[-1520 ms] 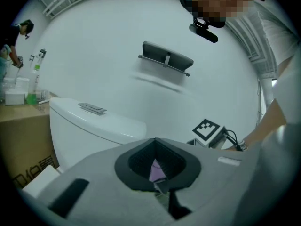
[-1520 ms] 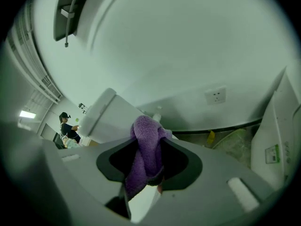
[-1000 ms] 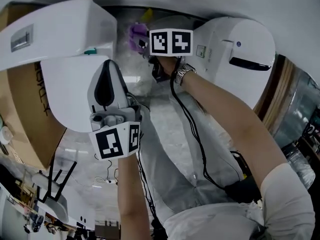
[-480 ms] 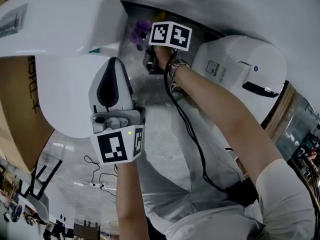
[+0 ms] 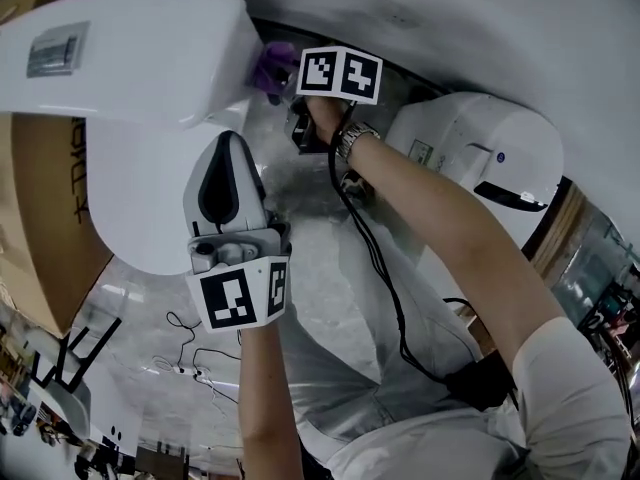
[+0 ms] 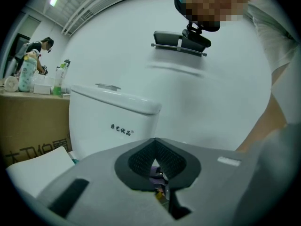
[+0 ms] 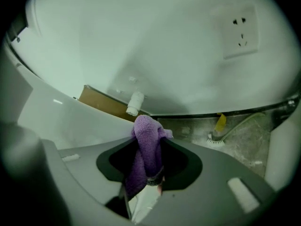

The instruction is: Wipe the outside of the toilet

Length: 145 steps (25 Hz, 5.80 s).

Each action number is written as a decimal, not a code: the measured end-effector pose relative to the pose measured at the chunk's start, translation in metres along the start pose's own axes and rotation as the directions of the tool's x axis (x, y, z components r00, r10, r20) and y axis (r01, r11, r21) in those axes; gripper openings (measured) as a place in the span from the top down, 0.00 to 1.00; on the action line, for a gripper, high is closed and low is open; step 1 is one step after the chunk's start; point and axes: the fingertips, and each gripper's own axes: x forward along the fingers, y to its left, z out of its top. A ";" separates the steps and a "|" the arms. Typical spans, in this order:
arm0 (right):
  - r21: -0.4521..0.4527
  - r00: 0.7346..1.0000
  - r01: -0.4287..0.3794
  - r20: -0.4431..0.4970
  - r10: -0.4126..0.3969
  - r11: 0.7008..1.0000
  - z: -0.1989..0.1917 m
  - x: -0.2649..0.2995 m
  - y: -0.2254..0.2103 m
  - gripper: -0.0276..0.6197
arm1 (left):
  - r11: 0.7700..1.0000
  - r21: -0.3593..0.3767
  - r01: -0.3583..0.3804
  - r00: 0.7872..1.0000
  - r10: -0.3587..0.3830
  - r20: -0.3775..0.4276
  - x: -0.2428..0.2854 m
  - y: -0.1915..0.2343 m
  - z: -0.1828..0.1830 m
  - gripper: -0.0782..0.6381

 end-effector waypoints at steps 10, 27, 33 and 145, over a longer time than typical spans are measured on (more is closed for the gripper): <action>0.001 0.998 -0.058 0.038 0.058 0.998 0.029 -0.061 0.065 0.72 | 1.000 -0.009 0.010 1.000 -0.010 0.002 -0.024 -0.017 0.046 0.88; 0.000 0.976 -0.111 0.189 0.109 0.994 0.052 -0.150 0.154 0.72 | 0.990 -0.010 0.139 0.990 -0.138 0.041 -0.060 -0.019 0.098 0.88; -0.007 0.956 -0.079 0.284 0.078 0.997 0.054 -0.165 0.174 0.72 | 0.978 0.005 0.207 0.978 -0.207 0.029 -0.082 0.008 0.106 0.88; 0.182 0.925 0.360 0.055 -0.375 0.915 -0.239 0.013 0.104 0.72 | 0.961 0.043 0.273 0.959 -0.268 -0.096 -0.188 0.241 0.067 0.88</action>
